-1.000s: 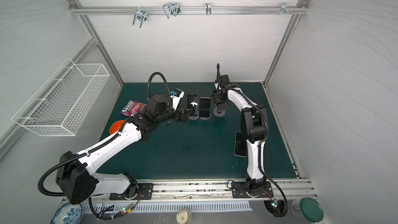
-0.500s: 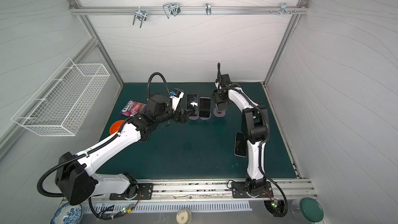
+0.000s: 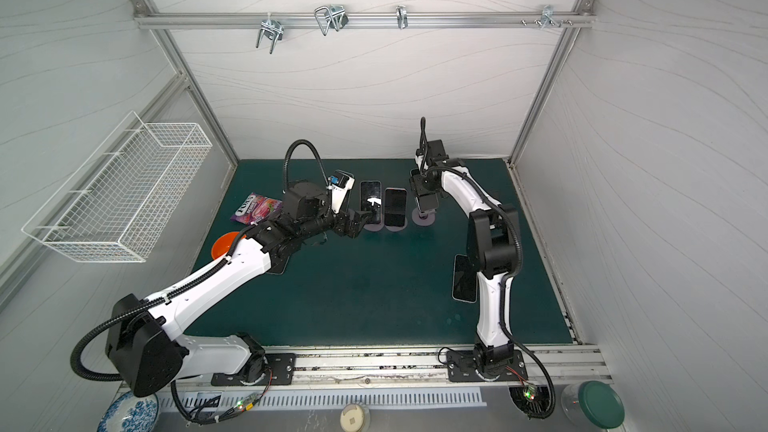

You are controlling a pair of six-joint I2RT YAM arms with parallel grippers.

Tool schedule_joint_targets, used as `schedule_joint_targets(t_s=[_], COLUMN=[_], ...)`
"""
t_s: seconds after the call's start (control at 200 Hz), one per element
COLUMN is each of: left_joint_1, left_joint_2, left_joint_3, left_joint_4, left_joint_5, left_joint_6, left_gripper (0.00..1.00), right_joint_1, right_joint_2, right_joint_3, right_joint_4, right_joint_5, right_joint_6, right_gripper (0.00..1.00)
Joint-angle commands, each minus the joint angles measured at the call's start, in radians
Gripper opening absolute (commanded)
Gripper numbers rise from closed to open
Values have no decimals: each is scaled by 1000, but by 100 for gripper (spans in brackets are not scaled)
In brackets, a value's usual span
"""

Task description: Remove the phone from the phone stand

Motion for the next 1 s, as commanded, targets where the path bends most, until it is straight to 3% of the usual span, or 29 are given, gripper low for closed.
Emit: schedule_joint_targets(t_s=[0.0,0.995], left_joint_1=[-1,-1], left_joint_2=[-27,-80], left_joint_3=[18,-12], left_joint_4=[5,0], left_joint_5=[3,10], left_joint_6=[2,-7], left_gripper=[99,99], right_joint_1=[-5,-25], right_joint_2=[-62,-158], right_joint_3=[41,38], right_joint_4=[-9,-20], right_joint_5=[-14,-22], right_joint_6=[-4,51], right_gripper=[69,58])
